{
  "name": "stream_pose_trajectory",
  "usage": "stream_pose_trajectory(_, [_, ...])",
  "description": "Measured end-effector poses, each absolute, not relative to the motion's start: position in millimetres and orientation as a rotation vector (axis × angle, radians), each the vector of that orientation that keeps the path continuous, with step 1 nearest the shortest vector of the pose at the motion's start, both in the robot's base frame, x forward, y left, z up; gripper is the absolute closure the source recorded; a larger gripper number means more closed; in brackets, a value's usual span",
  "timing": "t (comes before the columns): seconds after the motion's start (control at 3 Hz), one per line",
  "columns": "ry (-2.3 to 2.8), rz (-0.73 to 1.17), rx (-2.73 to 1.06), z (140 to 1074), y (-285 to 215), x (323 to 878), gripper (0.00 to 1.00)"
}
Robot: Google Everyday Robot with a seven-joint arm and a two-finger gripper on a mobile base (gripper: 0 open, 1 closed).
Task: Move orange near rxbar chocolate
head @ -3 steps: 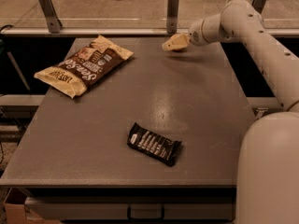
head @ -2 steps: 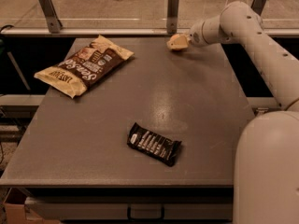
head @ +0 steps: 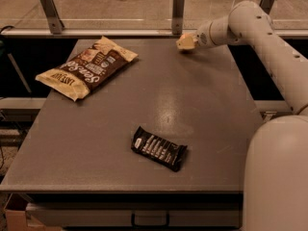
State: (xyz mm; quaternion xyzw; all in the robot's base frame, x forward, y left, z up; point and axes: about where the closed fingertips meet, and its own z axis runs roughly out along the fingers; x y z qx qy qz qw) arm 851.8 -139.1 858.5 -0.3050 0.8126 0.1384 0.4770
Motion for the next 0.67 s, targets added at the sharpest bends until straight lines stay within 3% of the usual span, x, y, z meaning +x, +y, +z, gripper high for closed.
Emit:
stream_pose_trajectory(0.33, [1.955,0.381,-0.791,891,-120,829,1.0])
stream_pose_trajectory(0.67, [1.915,0.473,-0.847,946,-86,788,1.0])
